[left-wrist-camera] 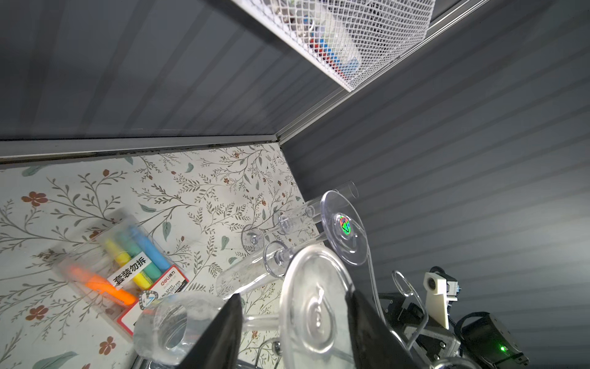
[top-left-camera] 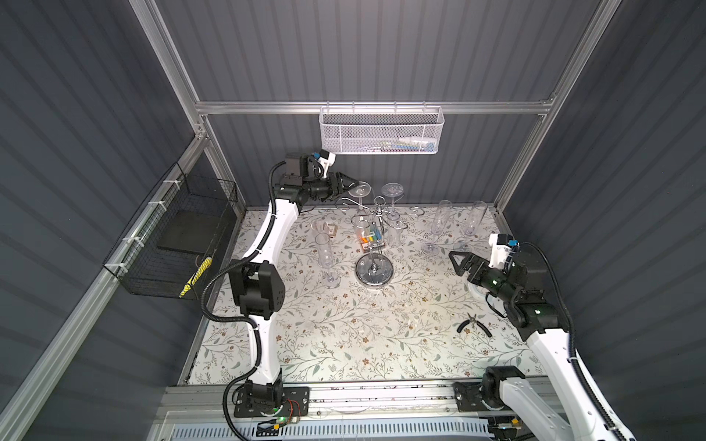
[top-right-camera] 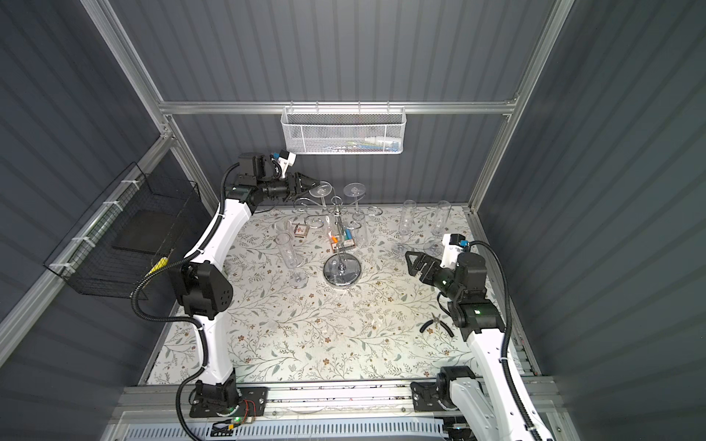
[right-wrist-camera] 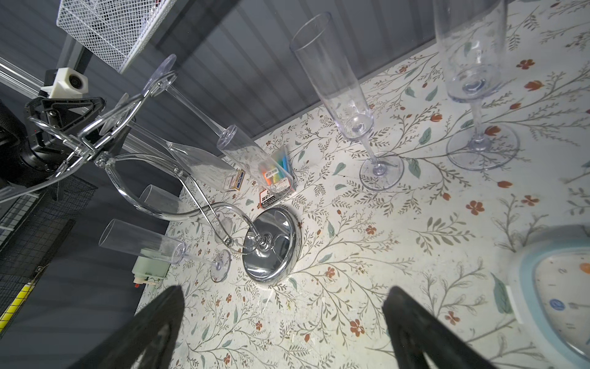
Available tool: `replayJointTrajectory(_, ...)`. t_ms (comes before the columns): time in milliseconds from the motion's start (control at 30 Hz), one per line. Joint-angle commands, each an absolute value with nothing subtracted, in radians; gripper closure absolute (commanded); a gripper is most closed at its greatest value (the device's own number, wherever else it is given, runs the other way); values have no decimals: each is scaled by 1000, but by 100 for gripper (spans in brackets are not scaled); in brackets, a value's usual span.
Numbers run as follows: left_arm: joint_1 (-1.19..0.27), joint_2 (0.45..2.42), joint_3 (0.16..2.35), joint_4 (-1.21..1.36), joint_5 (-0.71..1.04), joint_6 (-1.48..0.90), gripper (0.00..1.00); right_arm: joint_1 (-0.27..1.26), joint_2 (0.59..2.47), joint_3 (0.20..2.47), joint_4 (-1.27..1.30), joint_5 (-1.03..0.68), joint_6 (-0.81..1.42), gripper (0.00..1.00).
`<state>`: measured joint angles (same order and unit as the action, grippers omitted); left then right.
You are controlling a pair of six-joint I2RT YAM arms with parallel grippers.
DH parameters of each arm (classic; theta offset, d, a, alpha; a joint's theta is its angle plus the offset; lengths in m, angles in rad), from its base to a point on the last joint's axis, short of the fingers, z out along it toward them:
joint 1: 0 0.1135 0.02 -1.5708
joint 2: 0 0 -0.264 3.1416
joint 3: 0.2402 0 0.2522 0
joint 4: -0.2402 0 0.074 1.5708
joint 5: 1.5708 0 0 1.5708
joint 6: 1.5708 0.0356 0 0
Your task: Take the wine glass off the wine glass rack
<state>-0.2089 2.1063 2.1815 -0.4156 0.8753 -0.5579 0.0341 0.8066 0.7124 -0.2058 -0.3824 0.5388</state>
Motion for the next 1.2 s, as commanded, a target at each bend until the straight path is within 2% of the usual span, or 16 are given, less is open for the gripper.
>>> replayJointTrajectory(0,-207,2105,2190,-430,902,-540,49,39,793,706,-205,-393,549,1)
replayJointTrajectory(433,-207,2085,2154,-414,873,-576,71,41,782,697,-219,-386,558,1)
replayJointTrajectory(733,-207,2053,2115,-380,885,-591,77,41,753,675,-225,-365,561,1)
replayJointTrajectory(900,-208,2036,2096,-387,877,-582,85,40,753,675,-233,-365,563,1)
replayJointTrajectory(1167,-207,2022,2101,-385,876,-586,91,41,736,670,-247,-353,564,1)
